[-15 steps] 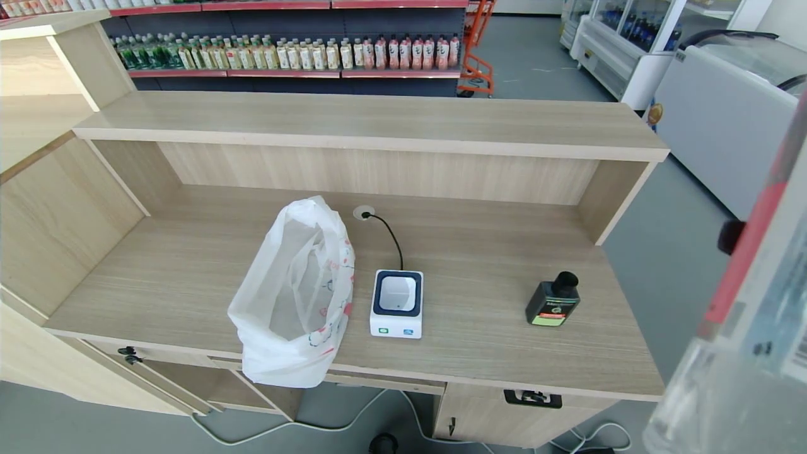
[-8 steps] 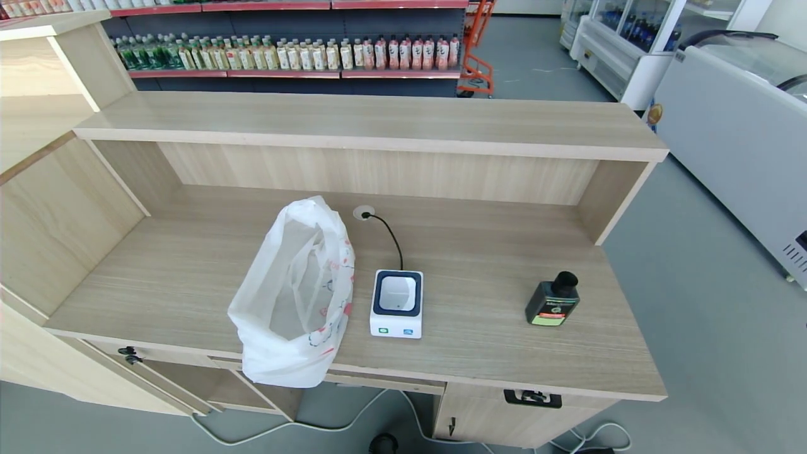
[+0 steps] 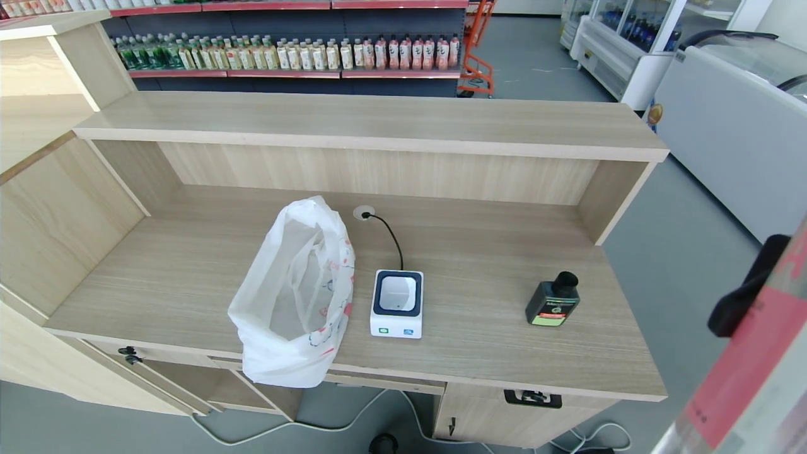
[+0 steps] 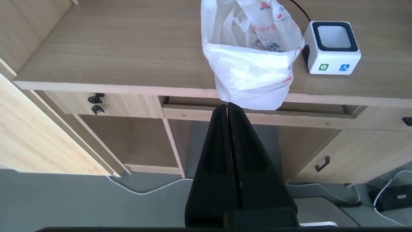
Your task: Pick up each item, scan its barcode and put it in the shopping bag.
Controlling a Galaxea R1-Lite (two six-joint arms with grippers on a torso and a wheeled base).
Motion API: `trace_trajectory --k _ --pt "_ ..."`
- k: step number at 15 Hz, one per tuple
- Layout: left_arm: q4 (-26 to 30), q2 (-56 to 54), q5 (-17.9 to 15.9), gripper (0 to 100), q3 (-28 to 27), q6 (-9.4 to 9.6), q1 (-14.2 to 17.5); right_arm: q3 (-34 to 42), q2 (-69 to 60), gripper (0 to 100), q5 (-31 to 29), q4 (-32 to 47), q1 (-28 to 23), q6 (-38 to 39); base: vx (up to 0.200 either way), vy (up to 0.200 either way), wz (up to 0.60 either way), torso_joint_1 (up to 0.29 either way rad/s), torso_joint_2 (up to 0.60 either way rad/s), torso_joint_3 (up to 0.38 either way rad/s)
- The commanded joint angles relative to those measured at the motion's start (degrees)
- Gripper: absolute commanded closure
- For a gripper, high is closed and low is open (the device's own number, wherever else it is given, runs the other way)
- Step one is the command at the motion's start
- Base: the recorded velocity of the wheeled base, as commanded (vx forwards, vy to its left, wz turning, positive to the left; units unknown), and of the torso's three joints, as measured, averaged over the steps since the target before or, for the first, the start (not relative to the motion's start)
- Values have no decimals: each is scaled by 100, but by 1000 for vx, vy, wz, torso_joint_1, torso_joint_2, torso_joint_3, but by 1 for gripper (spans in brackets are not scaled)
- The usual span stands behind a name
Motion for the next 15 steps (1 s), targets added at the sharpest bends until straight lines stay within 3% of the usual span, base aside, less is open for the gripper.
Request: trace_trajectory --k 1,7,10,15 --pt "0 7 -6 100 1 1 1 52 29 100 -1 -6 11 3 0 0 0 0 0 0" --pt "0 -2 -6 100 1 1 1 192 -270 100 -1 -6 -33 73 0 0 0 0 0 0" --pt "0 -2 3 100 1 1 1 184 -824 100 -1 469 -94 99 0 0 0 0 0 0" --pt "0 -2 -6 100 1 1 1 271 -1008 100 -27 715 -481 99 0 0 0 0 0 0"
